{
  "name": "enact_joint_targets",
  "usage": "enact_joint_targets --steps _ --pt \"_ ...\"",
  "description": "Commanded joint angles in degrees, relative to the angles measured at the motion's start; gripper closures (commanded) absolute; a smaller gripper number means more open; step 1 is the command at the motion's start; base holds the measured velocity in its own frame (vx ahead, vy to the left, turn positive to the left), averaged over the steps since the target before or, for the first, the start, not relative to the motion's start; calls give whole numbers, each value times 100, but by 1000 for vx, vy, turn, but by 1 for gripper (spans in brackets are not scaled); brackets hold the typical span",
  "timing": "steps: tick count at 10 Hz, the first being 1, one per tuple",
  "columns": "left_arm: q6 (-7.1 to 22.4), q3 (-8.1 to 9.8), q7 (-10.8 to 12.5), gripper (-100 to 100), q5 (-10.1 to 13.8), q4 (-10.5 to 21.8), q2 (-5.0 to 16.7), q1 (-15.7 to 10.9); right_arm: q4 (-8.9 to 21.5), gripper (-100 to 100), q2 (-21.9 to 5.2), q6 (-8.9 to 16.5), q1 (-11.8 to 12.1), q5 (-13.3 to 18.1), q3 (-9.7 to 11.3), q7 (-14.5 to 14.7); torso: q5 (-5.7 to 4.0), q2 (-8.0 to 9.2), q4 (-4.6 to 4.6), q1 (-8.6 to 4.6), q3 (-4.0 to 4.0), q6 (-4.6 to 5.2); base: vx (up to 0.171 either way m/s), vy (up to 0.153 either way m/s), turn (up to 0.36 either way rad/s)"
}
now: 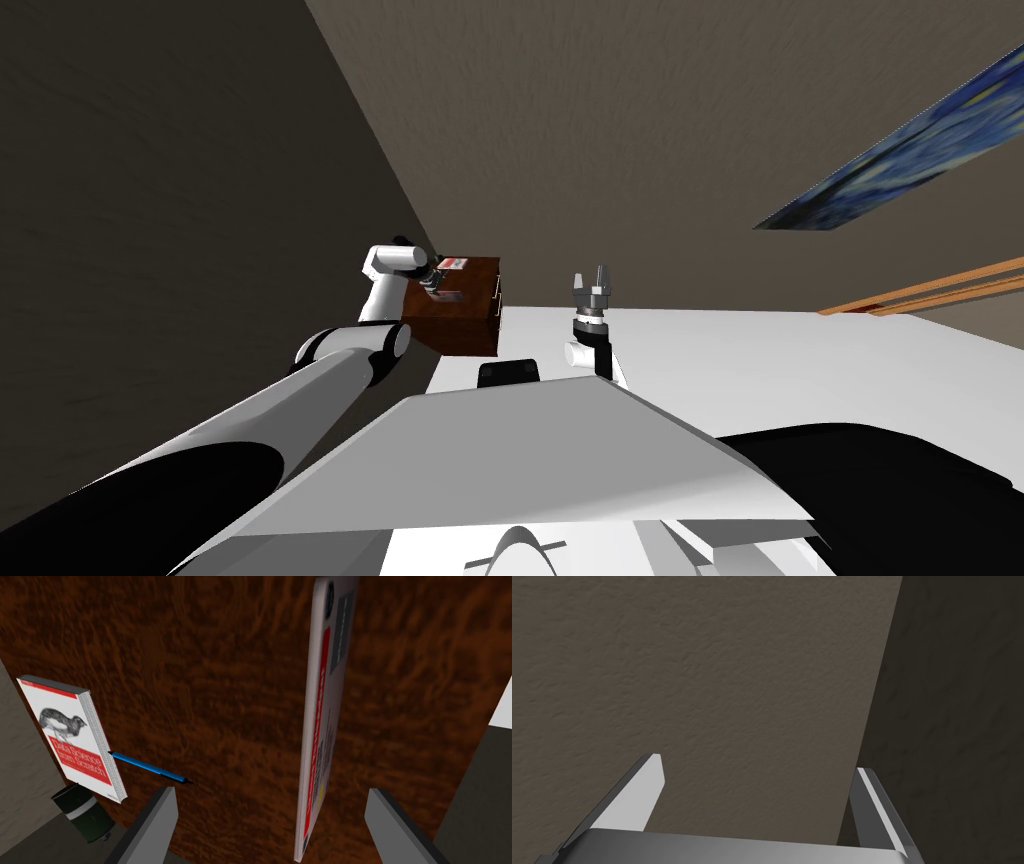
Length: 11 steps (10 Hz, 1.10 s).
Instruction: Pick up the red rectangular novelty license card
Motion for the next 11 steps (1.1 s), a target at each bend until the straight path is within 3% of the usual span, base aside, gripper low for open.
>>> enact_joint_targets --steps 1,4,8,9,11 --pt "244 10 -22 -100 -4 185 -2 -96 0 0 0 0 0 0 0 0 0 0 0 0 0 0 49 9 -28" --pt "717 55 -81 -100 -20 647 -12 -397 0 0 0 0 0 0 0 0 1 1 0 3 0 -2 57 13 -37" --pt "1308 91 -126 -100 -41 1014 -29 -628 0 0 0 0 0 0 0 0 1 9 1 3 4 -2 41 13 -31" --pt "1343 91 -126 -100 -41 1014 -29 -628 0 0 0 0 0 0 0 0 1 6 1 2 4 -1 41 8 -18" --pt "1722 117 -157 -100 -60 1258 -47 -783 0 0 0 0 0 0 0 0 0 5 1 0 3 -1 48 11 -34"
